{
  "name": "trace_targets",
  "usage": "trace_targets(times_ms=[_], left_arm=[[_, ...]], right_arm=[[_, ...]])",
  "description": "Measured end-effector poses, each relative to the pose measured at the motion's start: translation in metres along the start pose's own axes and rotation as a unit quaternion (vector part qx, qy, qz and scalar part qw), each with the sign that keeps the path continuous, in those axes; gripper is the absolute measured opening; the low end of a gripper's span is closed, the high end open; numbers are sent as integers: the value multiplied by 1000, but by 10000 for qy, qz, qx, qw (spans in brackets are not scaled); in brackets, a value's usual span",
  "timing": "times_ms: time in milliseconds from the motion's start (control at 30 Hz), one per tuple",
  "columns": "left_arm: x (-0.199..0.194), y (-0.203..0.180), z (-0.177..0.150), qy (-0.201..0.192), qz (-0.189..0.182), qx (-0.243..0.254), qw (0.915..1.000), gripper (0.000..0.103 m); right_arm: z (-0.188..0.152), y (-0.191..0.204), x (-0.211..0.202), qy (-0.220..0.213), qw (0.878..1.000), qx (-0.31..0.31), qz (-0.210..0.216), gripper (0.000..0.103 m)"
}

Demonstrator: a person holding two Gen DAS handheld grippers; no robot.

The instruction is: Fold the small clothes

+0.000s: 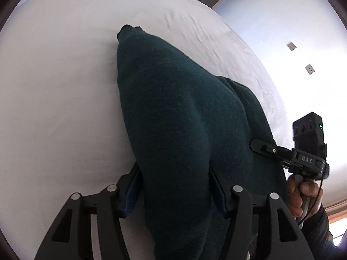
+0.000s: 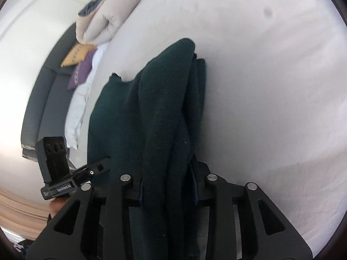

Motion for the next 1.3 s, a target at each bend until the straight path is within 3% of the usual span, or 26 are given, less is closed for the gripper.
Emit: trace_targets(times_ms=[67, 167, 267, 367, 500, 600, 667, 800, 900, 1000, 1067, 1133, 1167, 1200, 1300], left_arm=[[-3, -4, 0, -83, 190, 5, 9998, 68], [-23, -1, -6, -342, 628, -29, 9974, 71], [-55, 8, -3, -794, 962, -40, 9922, 71], [-79, -5, 7, -1232, 971, 49, 9876, 71], [-62, -29, 22, -1258, 1000, 377, 9863, 71], [-28, -34, 17, -860, 1369, 572, 9852, 72], [-17, -36, 15, -959, 1590, 742, 9798, 75], [-20, -45, 18, -1013, 1698, 792, 9771, 78], [-35, -46, 14, -1158, 1698, 690, 9762, 77], [-38, -53, 1, -1201, 1615, 719, 9769, 77], [-20, -56, -1, -1176, 1804, 858, 9728, 80], [-15, -56, -3, -1288, 1782, 869, 9717, 84], [-17, -57, -2, -1307, 1818, 876, 9707, 84], [-19, -57, -2, -1296, 1804, 870, 9711, 84], [-47, -56, -3, -1610, 1590, 706, 9715, 81]], right_arm=[[2, 8, 1, -47, 9996, -158, -223, 36], [0, 15, -12, -253, 9979, -171, -577, 40], [5, 39, -50, -771, 9916, -433, -945, 42], [20, 76, -92, -1096, 9893, -777, -570, 42], [34, 115, -72, -833, 9911, -1036, 122, 42], [22, 91, -48, -400, 9973, -613, -61, 42], [14, 60, -34, -105, 9982, -345, -481, 36], [0, 50, -52, -378, 9979, -454, -280, 33], [7, 68, -65, -559, 9967, -545, -204, 35], [-13, 102, -96, -662, 9921, -1062, 31, 35], [-33, 89, -99, -391, 9926, -1134, -177, 34], [-46, 60, -86, -79, 9910, -1051, -823, 33], [-45, 55, -86, -140, 9894, -1039, -1007, 41], [-48, 44, -91, -187, 9877, -940, -1239, 41], [-52, 46, -115, -453, 9914, -707, -1009, 42]])
Point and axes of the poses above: each gripper's, at about its wrist camera, not at the fingertips, and x roughly the way its jaws point, y to its left, z to its top, the point moved 7 cm from there along x, roughly the way its jaws point, and after that the axes turned 15 degrees about z, right-handed, at the moved point
